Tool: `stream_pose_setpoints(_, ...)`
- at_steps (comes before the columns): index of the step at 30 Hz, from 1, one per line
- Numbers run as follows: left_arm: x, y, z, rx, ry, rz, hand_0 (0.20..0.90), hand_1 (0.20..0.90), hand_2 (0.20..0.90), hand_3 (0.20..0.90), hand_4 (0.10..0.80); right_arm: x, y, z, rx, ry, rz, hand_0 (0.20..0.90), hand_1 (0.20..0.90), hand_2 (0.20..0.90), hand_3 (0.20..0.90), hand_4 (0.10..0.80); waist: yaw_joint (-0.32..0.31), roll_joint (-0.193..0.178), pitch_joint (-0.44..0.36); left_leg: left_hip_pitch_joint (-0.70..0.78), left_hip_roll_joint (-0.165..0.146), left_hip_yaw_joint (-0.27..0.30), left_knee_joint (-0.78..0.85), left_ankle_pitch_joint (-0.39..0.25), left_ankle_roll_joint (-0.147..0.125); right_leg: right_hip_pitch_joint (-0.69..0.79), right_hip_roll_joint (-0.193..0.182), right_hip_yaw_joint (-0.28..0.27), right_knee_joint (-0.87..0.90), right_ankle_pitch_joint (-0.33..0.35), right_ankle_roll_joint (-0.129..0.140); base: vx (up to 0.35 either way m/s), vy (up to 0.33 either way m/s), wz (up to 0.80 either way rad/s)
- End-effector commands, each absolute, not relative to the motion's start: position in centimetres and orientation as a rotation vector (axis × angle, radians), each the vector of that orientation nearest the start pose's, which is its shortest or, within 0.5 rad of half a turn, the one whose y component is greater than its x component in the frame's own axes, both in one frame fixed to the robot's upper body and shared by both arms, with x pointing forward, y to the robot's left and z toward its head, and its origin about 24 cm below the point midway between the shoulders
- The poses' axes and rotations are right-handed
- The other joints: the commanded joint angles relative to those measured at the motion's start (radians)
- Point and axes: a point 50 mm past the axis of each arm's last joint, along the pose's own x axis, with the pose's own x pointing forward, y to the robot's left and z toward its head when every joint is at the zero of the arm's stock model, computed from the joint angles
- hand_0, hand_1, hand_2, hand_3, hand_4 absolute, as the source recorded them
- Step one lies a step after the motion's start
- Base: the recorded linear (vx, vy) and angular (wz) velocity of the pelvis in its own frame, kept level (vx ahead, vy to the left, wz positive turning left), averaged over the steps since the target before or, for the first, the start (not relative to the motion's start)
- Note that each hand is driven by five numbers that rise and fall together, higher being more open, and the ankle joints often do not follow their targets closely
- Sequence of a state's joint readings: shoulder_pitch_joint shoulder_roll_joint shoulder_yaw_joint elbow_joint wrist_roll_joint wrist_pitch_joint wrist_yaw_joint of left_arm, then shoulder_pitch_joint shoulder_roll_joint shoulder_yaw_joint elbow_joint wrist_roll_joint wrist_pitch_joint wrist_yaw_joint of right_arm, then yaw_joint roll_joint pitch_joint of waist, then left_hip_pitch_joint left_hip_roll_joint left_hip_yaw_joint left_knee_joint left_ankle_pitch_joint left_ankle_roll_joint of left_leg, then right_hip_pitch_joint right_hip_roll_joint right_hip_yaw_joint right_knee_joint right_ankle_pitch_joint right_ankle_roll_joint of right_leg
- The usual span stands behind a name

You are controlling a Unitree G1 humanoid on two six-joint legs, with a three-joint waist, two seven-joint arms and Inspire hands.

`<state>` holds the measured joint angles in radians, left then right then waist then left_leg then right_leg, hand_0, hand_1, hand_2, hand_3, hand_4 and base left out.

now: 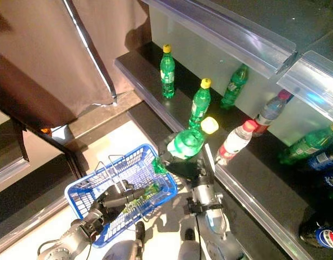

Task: Pick up the drink and place into the basket.

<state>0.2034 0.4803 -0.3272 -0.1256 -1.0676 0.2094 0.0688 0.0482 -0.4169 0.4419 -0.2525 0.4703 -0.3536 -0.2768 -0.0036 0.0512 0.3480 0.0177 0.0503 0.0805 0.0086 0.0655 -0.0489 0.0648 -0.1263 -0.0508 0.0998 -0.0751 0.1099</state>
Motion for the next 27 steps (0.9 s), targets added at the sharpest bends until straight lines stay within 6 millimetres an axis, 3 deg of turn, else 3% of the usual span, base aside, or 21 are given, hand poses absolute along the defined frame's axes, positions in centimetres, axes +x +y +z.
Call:
stream_pose_setpoints(1,21.4,11.9,9.7,-0.728,0.082,-0.632,0.3,0.3,0.3,0.2,0.1,22.4,-10.8,15.1,0.298,-0.657,0.299,0.3,0.3,0.3,0.2,0.1,0.013,0.004,-0.135,0.004,-0.049,-0.043,0.081,-0.089,0.042,-0.015,0.019,-0.034,-0.019,0.045,-0.048,0.001,0.037,0.05)
stream_pose_setpoints(5,21.4,11.3,9.8,-0.762,0.091,-0.688,0.3,0.3,0.3,0.2,0.1,22.9,-9.9,14.2,0.288,-0.601,0.31,0.3,0.3,0.3,0.2,0.1,0.015,0.007,-0.142,0.003,-0.054,-0.044,0.079,-0.092,0.046,-0.017,0.013,-0.03,-0.022,0.048,-0.044,0.003,0.05,0.05)
stream_pose_setpoints(12,20.9,9.2,10.0,-0.814,0.086,-0.846,0.3,0.3,0.3,0.2,0.1,24.0,-8.5,10.7,0.26,-0.439,0.315,0.3,0.3,0.3,0.2,0.1,0.014,0.018,-0.138,-0.003,-0.065,-0.05,0.075,-0.095,0.056,-0.029,0.002,-0.02,-0.025,0.054,-0.04,-0.014,0.049,0.05)
stream_pose_setpoints(19,21.2,7.1,11.0,-0.775,0.022,-0.958,0.3,0.3,0.3,0.2,0.1,25.1,-6.5,9.3,0.217,-0.348,0.361,0.3,0.3,0.3,0.2,0.1,0.01,0.022,-0.121,-0.019,-0.072,-0.057,0.075,-0.092,0.062,-0.046,-0.004,-0.018,-0.024,0.059,-0.039,-0.013,0.021,0.01)
stream_pose_setpoints(27,21.2,7.1,13.3,-0.784,-0.141,-1.043,0.3,0.3,0.3,0.2,0.1,25.0,-7.0,5.5,0.164,-0.199,0.318,0.3,0.3,0.3,0.2,0.1,0.019,0.019,-0.115,-0.032,-0.077,-0.061,0.065,-0.086,0.066,-0.054,-0.009,-0.032,-0.03,0.062,-0.039,-0.012,0.003,0.02)
